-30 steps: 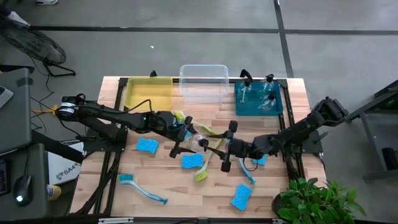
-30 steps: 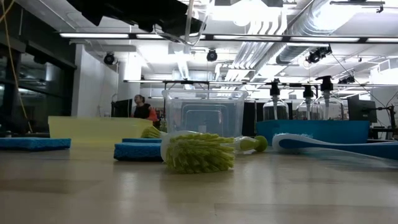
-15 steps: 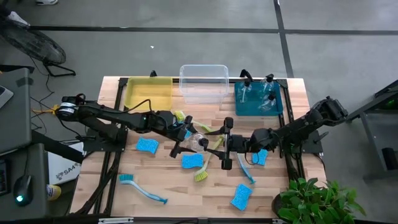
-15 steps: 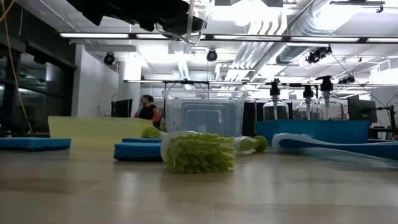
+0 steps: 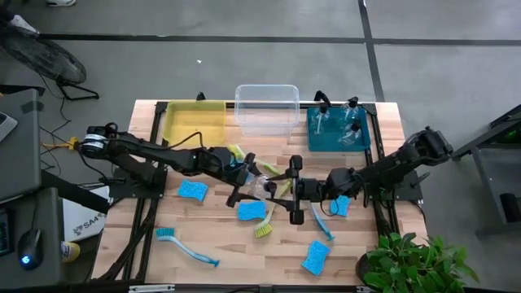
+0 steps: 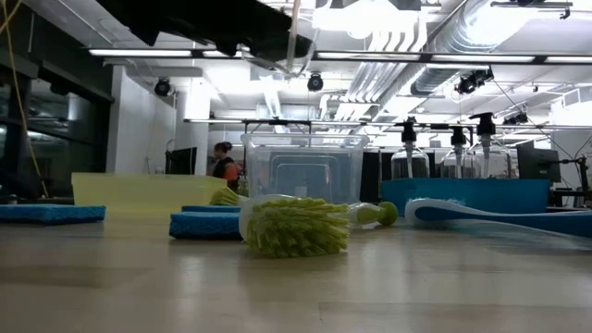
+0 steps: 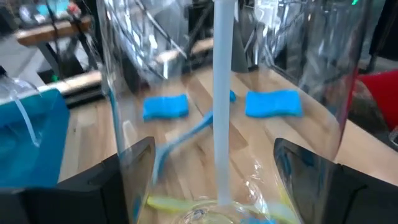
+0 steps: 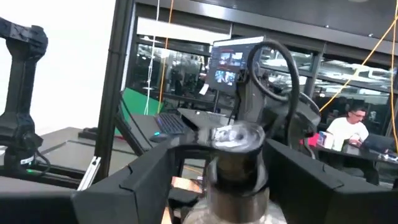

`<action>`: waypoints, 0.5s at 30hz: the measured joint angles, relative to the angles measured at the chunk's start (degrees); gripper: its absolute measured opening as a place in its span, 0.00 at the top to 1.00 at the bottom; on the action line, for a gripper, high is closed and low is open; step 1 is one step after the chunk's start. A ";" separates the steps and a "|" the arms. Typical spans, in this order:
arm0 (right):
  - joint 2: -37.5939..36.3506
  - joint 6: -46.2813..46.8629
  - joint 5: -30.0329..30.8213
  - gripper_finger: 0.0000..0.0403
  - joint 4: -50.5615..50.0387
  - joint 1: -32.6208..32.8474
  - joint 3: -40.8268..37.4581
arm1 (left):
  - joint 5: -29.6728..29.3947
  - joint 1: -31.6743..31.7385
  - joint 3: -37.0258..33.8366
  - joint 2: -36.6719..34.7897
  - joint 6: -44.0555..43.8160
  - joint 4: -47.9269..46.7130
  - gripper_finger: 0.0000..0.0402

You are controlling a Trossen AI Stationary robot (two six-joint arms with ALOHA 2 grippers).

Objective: Pick & Place Kitchen Sink Supplies
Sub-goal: Put the transparent spray bottle into the blue bin

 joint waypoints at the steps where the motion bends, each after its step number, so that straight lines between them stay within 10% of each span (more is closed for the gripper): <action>1: -0.39 -0.06 1.52 0.41 -1.54 0.01 0.01 | -0.03 0.00 0.06 0.44 -0.22 0.40 0.21; 15: -7.17 4.65 11.28 0.40 -40.63 3.51 11.99 | -1.30 0.00 -0.07 0.46 -0.70 -0.59 0.21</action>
